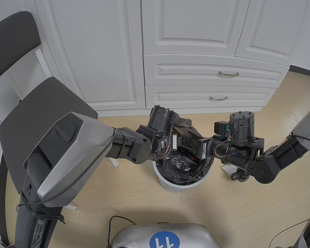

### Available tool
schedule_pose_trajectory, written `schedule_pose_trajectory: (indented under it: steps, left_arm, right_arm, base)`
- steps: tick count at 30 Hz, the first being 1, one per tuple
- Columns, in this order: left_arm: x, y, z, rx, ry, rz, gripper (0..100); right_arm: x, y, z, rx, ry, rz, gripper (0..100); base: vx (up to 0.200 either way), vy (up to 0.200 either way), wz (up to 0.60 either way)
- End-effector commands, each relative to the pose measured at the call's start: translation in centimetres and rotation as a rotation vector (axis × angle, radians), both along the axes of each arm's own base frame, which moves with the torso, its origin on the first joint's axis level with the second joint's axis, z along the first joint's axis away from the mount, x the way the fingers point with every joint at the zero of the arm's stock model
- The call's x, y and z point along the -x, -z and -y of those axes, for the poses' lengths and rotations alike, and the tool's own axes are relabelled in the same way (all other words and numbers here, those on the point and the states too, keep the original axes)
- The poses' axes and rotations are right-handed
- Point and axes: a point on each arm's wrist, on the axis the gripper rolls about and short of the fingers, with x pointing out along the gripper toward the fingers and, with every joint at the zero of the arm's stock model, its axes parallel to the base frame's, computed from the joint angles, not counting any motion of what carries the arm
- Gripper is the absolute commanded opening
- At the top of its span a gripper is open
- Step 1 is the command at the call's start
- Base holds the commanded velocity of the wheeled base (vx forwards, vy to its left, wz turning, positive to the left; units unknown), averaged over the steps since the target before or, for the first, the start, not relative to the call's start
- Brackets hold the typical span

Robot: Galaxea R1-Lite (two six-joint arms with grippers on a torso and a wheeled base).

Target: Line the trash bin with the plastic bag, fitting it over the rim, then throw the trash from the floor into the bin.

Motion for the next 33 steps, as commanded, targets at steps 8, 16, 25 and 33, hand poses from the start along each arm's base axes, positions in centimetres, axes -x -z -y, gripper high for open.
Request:
schedule_pose_trajectory:
  steps: [8,16,25,33]
  left_arm:
    - [-1.3,0.7,0.4,0.063,-0.044,0.022,100]
    - [1.6,-2.9,-1.1,0.094,-0.037,0.007,100]
    - [7.8,-0.1,-1.8,-0.040,0.042,-0.140,100]
    - [8.5,4.5,-1.3,-0.080,0.074,-0.200,100]
  right_arm:
    - [0.9,-1.0,-0.2,-0.008,-0.016,0.013,0]
    - [0.8,-0.5,-0.2,-0.001,-0.016,-0.001,0]
    - [0.7,-0.9,0.3,-0.007,-0.008,0.007,0]
    - [0.5,-1.0,0.4,-0.009,-0.002,0.011,0]
  base:
    - [0.000,0.000,0.00]
    - [0.000,0.000,0.00]
    - [0.000,0.000,0.00]
    - [0.000,0.000,0.00]
